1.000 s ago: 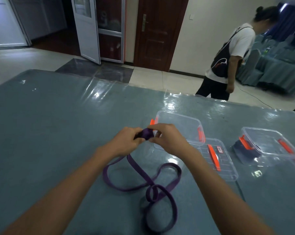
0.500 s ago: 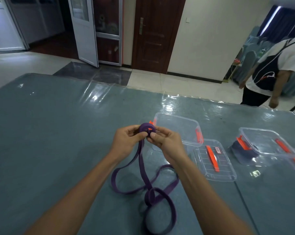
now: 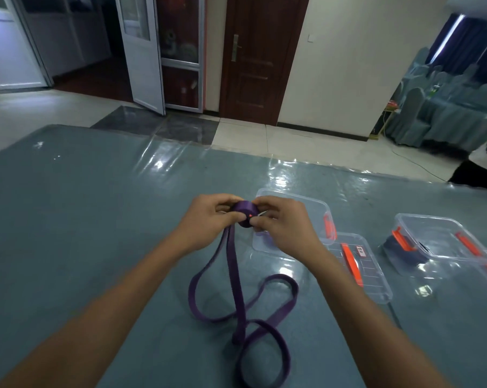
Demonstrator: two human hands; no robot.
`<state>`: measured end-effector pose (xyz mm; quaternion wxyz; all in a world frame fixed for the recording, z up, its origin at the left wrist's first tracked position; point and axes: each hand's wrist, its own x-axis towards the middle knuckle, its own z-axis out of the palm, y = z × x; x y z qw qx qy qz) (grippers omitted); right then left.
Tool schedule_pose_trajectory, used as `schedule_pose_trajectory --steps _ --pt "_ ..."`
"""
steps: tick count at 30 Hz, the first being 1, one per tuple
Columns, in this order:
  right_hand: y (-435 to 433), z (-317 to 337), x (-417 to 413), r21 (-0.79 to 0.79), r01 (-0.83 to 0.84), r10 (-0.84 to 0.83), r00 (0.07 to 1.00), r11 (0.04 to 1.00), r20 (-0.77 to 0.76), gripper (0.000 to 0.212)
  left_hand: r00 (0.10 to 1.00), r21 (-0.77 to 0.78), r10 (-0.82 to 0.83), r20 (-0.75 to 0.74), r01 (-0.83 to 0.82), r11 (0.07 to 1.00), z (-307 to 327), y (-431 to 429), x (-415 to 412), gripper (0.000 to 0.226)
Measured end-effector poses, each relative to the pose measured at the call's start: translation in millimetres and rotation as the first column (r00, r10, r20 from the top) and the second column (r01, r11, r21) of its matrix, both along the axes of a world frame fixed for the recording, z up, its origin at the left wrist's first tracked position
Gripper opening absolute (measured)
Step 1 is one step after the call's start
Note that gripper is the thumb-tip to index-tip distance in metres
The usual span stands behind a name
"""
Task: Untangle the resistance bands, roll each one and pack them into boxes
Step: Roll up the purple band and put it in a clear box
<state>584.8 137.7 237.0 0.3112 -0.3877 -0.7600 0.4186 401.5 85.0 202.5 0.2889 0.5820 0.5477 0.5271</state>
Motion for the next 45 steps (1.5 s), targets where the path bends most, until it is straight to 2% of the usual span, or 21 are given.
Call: schedule_pose_trajectory --steps 2,4,7,9,11,12,14,16,19,21,23,25,29,32,34,36,37,39,41,42,45 --pt "-2.4 -3.2 0.8 -0.181 0.008 -0.052 0.97 0.984 -0.24 0.027 0.988 0.021 0.075 0.133 -0.079 0.997 -6.1 0.5 5.9 0.029" --pt "-4.2 -8.9 0.3 -0.329 -0.026 -0.111 0.914 0.944 -0.389 0.026 0.967 0.018 0.087 0.239 -0.094 0.995 -12.0 -1.2 11.2 0.031" --pt "-9.6 -21.4 -0.9 -0.495 -0.153 -0.165 0.825 0.855 -0.54 0.026 0.932 -0.007 0.072 0.356 -0.075 0.997 -18.1 -4.5 14.0 0.03" --pt "-13.5 -27.6 -0.8 -0.539 -0.218 -0.165 0.803 0.814 -0.573 0.026 0.93 -0.027 0.044 0.365 -0.037 0.999 -21.7 -5.5 12.6 0.027" --pt "-15.6 -29.6 0.9 -0.509 -0.202 -0.106 0.852 0.836 -0.512 0.027 0.945 -0.051 0.025 0.326 -0.009 0.999 -24.7 -7.6 10.1 0.024" --pt "-15.2 -28.5 2.6 -0.457 -0.157 -0.058 0.904 0.875 -0.423 0.027 0.961 -0.065 0.02 0.276 -0.002 0.998 -24.8 -8.7 8.0 0.023" --pt "-12.7 -22.8 7.2 -0.194 -0.023 0.003 0.995 0.981 -0.104 0.025 0.995 -0.078 0.005 0.104 0.004 0.997 -21.0 -11.7 3.4 0.022" --pt "-11.2 -15.6 10.6 0.107 -0.005 -0.011 0.989 0.994 0.15 0.026 0.993 -0.055 -0.017 -0.12 0.011 0.998 -13.1 -12.7 -1.1 0.02" --pt "-11.5 -4.5 10.5 0.243 -0.045 -0.013 0.973 0.969 0.232 0.028 0.916 0.017 -0.049 -0.398 0.061 0.998 2.5 -10.6 -4.1 0.018" --pt "-11.0 1.2 10.8 0.212 -0.027 -0.02 0.975 0.977 0.22 0.025 0.904 0.031 -0.059 -0.424 0.08 0.996 9.9 -9.9 -2.2 0.018" --pt "-10.0 4.4 13.2 0.13 -0.013 -0.005 0.99 0.991 0.141 0.02 0.952 0.025 -0.054 -0.301 0.065 0.998 11.7 -11.1 2.9 0.019" --pt "-9.7 3.9 16.3 0.043 0.001 -0.002 1.0 0.999 0.006 0.02 0.997 0.031 -0.028 -0.077 0.03 0.999 7.2 -13.8 10.1 0.022" --pt "-15.0 -5.5 19.1 -0.247 -0.026 -0.063 0.937 0.969 -0.345 0.022 0.971 0.014 0.016 0.239 -0.02 1.0 -10.1 -16.0 22.6 0.025" --pt "-20.0 -20.0 16.3 -0.434 -0.135 -0.097 0.876 0.891 -0.473 0.025 0.938 0.004 0.019 0.346 -0.022 1.0 -17.0 -17.5 29.1 0.027" --pt "-23.4 -28.7 17.1 -0.508 -0.212 -0.092 0.856 0.835 -0.508 0.026 0.941 -0.008 0.017 0.337 -0.015 1.0 -19.1 -17.5 28.2 0.026" --pt "-24.4 -33.1 20.5 -0.511 -0.208 -0.055 0.89 0.834 -0.452 0.027 0.967 -0.033 0.007 0.254 0.001 0.999 -21.6 -17.8 23.9 0.026" --pt "-24.5 -32.6 22.3 -0.454 -0.155 -0.016 0.937 0.877 -0.35 0.026 0.984 -0.043 0.004 0.179 0.004 0.999 -22.2 -18.8 21.3 0.026" --pt "-21.6 -32.2 26.6 -0.099 -0.001 0.005 0.999 0.995 0.041 0.026 0.999 -0.045 -0.01 -0.052 0.007 0.999 -21.7 -19.0 16.4 0.023" --pt "-19.0 -33.6 28.7 0.266 -0.025 -0.074 0.931 0.964 0.356 0.037 0.951 -0.024 -0.042 -0.307 0.036 0.999 -18.1 -17.3 12.7 0.02" --pt "-18.8 -32.5 28.6 0.332 -0.052 -0.092 0.91 0.942 0.403 0.04 0.923 -0.023 -0.057 -0.381 0.052 0.998 -15.9 -16.7 11.9 0.019" --pt "-17.9 -28.7 28.8 0.294 -0.052 -0.052 0.94 0.954 0.337 0.033 0.876 -0.013 -0.078 -0.476 0.081 0.997 -8.2 -15.6 13.3 0.018"
